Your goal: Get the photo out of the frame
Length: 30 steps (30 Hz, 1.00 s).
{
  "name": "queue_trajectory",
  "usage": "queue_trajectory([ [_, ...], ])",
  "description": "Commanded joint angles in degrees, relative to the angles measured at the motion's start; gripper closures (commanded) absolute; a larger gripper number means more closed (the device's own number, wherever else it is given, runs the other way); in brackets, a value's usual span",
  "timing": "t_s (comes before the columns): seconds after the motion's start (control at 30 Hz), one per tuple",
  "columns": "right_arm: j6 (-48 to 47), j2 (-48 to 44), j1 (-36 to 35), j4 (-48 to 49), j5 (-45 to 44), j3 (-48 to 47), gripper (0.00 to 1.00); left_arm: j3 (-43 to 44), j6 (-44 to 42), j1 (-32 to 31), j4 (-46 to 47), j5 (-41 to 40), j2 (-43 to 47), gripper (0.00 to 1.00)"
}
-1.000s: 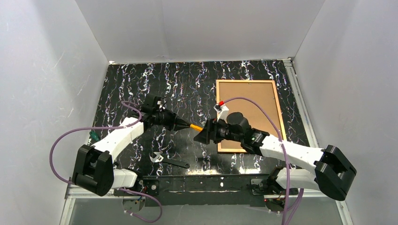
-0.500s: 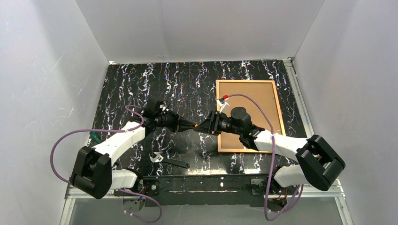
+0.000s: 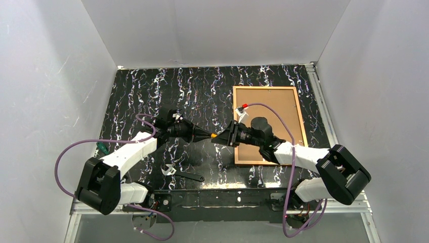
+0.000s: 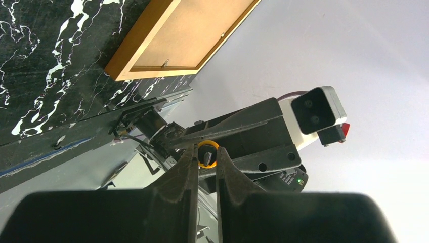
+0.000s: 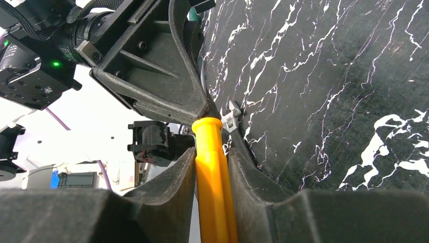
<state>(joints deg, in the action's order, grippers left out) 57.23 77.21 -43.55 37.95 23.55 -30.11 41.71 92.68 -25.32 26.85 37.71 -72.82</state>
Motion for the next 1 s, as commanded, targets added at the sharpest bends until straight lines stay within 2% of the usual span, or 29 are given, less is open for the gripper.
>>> queue_trajectory([
  [0.0, 0.6, 0.8, 0.3, 4.5, 1.7, -0.3, 0.64, -0.8, 0.7, -0.2, 0.3, 2.2, 0.1, 1.0],
  [0.13, 0.5, 0.3, 0.4, 5.0, 0.9, 0.7, 0.65, -1.2, 0.4, -0.3, 0.4, 2.2, 0.1, 1.0],
  [0.27, -0.3, -0.6, 0.8, 4.8, 1.1, 1.1, 0.58, -1.9, 0.4, -0.3, 0.9, 2.3, -0.1, 1.0],
  [0.4, -0.8, -1.3, 1.3, 3.7, 0.5, 1.1, 0.61, -1.8, 0.2, -0.3, 1.0, 2.4, -0.3, 1.0],
  [0.47, -1.0, -1.6, 1.5, 3.6, 0.3, 1.3, 0.66, -1.6, 0.0, -0.3, 0.9, 2.6, -0.4, 1.0],
  [0.5, -1.2, -1.7, 1.7, 3.5, 0.1, 1.4, 0.77, -1.6, -0.3, -0.3, 0.8, 2.7, -0.4, 1.0],
  [0.53, -1.7, -1.9, 1.7, 3.3, -0.1, 1.5, 0.93, -1.5, -0.7, -0.4, 0.4, 2.6, -0.3, 1.0],
  [0.57, -2.2, -2.3, 1.7, 2.5, -0.5, 1.5, 0.99, -1.4, -1.3, -0.4, -0.4, 2.7, -0.2, 1.0],
  [0.67, -4.5, -4.2, 1.8, -2.6, -2.5, 1.4, 0.99, -1.6, -4.0, -0.4, -0.9, 2.3, 0.4, 0.97],
  [0.7, -5.4, -5.1, 1.7, -6.1, -3.9, 1.1, 0.99, -1.8, -5.2, -0.4, -0.9, 2.1, 0.9, 0.84],
  [0.73, -6.5, -6.2, 1.8, -9.2, -5.1, 0.9, 0.99, -1.6, -7.6, -0.4, -1.7, 1.5, 1.4, 0.57],
  [0.77, -7.8, -7.2, 1.8, -12.0, -5.9, 0.8, 0.99, -1.0, -9.1, -0.4, -4.1, 0.8, 2.1, 0.41],
  [0.83, -10.2, -9.4, 1.8, -18.2, -7.7, 0.7, 0.99, 0.7, -15.5, -0.3, -9.0, -0.7, 2.9, 0.26],
  [0.9, -12.2, -11.7, 1.8, -24.0, -9.5, 0.6, 0.99, 2.9, -20.5, -0.3, -13.3, -1.7, 3.2, 0.15],
  [0.97, -13.7, -14.0, 1.8, -29.5, -11.1, 0.6, 0.99, 5.2, -25.5, -0.4, -17.1, -2.8, 2.7, 0.11],
])
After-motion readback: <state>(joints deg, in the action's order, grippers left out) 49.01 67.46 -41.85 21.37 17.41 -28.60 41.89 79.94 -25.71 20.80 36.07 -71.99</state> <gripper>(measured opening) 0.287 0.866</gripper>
